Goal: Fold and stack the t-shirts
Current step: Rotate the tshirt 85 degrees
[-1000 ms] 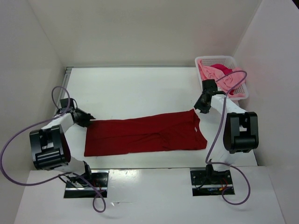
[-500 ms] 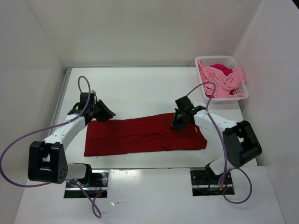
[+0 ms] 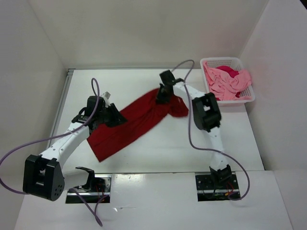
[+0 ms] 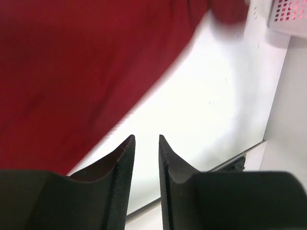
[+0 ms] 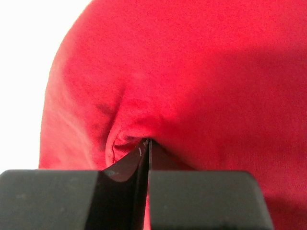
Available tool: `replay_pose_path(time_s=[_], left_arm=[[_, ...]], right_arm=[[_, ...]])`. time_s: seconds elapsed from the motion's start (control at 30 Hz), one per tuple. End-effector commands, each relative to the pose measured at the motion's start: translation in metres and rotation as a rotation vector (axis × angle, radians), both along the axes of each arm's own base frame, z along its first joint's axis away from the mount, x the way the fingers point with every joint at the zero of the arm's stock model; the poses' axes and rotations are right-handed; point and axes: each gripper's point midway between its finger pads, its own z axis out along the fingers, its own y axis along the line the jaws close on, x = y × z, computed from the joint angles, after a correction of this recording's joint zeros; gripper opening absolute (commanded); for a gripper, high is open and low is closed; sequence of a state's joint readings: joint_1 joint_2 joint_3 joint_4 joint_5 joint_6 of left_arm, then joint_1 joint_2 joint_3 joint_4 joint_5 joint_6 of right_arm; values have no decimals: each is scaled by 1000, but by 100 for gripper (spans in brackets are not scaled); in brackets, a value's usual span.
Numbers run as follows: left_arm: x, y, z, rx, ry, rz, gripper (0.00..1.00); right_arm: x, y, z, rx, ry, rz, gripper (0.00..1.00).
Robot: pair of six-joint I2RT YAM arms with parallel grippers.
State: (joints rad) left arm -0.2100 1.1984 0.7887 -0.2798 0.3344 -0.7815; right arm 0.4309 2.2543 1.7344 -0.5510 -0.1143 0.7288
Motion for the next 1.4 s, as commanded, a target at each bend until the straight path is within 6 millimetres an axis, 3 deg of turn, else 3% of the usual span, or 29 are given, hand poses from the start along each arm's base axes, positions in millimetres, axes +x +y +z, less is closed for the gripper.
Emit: replay_pose_path(time_s=[0.0, 0.03, 0.07, 0.1, 0.13, 0.2, 0.23, 0.27, 0.33, 0.37, 0.4, 0.43, 0.47, 0.5, 0.53, 0.57, 0.6, 0.67, 0.7, 0.73, 0.83, 0.93, 1.1, 1.13, 1.17, 1.27, 1.3, 1.33, 1.37], left_arm=[[-10, -3, 10, -4, -41, -44, 34], [-16, 0, 8, 6, -22, -38, 34], [-19, 2, 8, 15, -14, -30, 35], [-20, 4, 13, 21, -26, -22, 35], [-24, 7, 11, 33, -8, -13, 35], [-26, 8, 12, 33, -8, -13, 36], [-29, 11, 9, 36, 5, -3, 36], [-30, 14, 5, 32, 19, 12, 36], [-31, 16, 4, 39, 18, 20, 37], [-28, 20, 3, 49, 16, 39, 37], [-29, 24, 2, 49, 15, 51, 37], [-28, 25, 1, 56, 14, 59, 40], [-27, 28, 0, 66, 12, 70, 42], [-27, 30, -1, 68, 21, 79, 44], [-25, 35, -2, 83, 16, 92, 50], [-25, 35, -2, 83, 16, 92, 55], [-23, 40, -2, 89, 12, 101, 62], [-21, 41, -3, 99, 12, 77, 90], [-17, 43, 0, 98, 5, 74, 100], [-16, 43, 0, 105, 6, 66, 100], [-10, 59, 4, 128, -7, 115, 98], [-10, 69, 3, 122, -2, 157, 65], [-18, 72, -10, 112, 52, 198, 52], [-17, 76, -11, 119, 52, 214, 52], [-17, 76, -11, 119, 52, 215, 50], [-15, 76, -12, 119, 52, 215, 47], [-15, 76, -15, 121, 64, 214, 47], [-14, 76, -17, 120, 59, 214, 46], [-15, 71, -20, 114, 71, 194, 46]], right_arm=[[99, 40, 53, 57, -195, 47, 3], [107, 54, 18, 94, -150, 81, 6], [128, 69, 121, 207, -374, 102, 10], [126, 79, 90, 251, -294, 92, 19], [123, 79, 99, 282, -283, 111, 22], [105, 76, 134, 188, -358, 139, 35], [96, 69, 192, 164, -468, 129, 41], [81, 68, 176, 142, -435, 152, 45], [62, 60, 197, 159, -462, 156, 54], [32, 48, 200, 168, -446, 169, 57], [22, 52, 207, 208, -470, 176, 58], [-5, 46, 167, 188, -376, 185, 58], [-25, 48, 179, 220, -382, 205, 52], [-46, 65, 172, 246, -373, 245, 43], [-76, 66, 134, 249, -273, 242, 23], [-94, 75, 131, 278, -261, 258, 13], [-118, 103, 125, 319, -256, 313, 7], [-149, 121, 102, 343, -183, 319, 8], [-168, 143, 93, 356, -164, 362, 12], [-177, 151, 85, 362, -136, 365, 28], [-199, 181, 66, 366, -107, 400, 47], [-210, 194, 40, 351, -61, 380, 55], [-212, 202, 7, 331, -13, 317, 58], [-214, 199, -13, 303, 14, 313, 54], [-211, 202, -18, 302, 15, 296, 38], [-214, 196, -34, 258, 53, 278, 7], [-210, 186, -38, 238, 46, 265, 3], [-206, 179, -19, 259, 24, 254, 1], [-202, 150, -28, 227, 40, 219, 1]])
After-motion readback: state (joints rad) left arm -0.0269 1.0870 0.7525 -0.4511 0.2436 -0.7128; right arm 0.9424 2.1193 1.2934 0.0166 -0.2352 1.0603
